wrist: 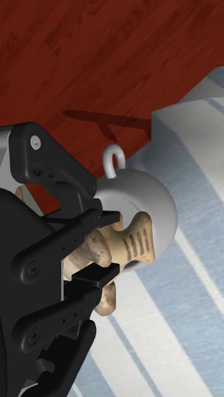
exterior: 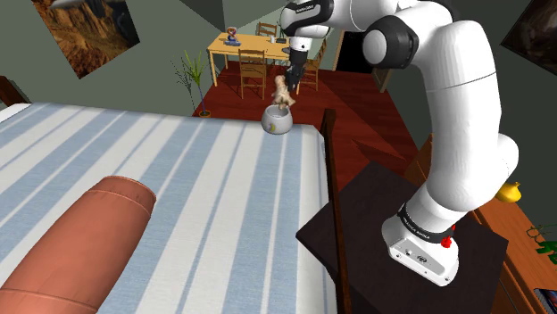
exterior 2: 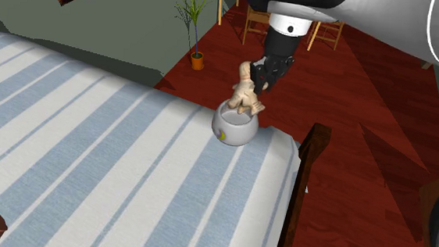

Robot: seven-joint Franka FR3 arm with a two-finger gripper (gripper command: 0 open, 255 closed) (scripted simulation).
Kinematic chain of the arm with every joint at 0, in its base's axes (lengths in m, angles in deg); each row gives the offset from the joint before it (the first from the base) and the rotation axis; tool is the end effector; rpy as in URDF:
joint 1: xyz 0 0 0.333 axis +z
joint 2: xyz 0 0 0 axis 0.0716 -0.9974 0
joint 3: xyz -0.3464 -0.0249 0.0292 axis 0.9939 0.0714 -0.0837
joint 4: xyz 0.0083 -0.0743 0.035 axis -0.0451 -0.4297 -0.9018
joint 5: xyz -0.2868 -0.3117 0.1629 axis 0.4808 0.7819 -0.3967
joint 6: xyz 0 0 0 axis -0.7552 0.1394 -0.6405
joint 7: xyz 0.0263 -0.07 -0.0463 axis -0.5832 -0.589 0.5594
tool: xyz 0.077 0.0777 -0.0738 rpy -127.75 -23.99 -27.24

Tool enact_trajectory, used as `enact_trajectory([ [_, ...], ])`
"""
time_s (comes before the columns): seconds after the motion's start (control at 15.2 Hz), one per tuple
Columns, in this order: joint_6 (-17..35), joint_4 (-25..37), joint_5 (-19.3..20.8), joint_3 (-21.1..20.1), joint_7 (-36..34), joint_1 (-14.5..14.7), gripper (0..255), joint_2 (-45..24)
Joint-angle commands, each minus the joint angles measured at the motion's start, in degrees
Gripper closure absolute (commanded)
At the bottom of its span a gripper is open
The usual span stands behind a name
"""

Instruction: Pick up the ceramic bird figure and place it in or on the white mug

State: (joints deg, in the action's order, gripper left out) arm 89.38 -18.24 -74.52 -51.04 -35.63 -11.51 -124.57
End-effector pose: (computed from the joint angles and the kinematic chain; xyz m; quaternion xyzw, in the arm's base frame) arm 0.7685 -0.2196 0.3194 -0.9927 -0.0756 0.0208 0.0913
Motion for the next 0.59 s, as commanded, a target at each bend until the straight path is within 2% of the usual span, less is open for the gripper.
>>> enact_trajectory([
  [0.0, 1.1, -0.2, -0.2, -0.1, 0.2, 0.0, 255, -0.8],
  [0.53, 4.5, -2.0, -0.7, -0.4, 0.9, 0.0, 255, -2.5],
])
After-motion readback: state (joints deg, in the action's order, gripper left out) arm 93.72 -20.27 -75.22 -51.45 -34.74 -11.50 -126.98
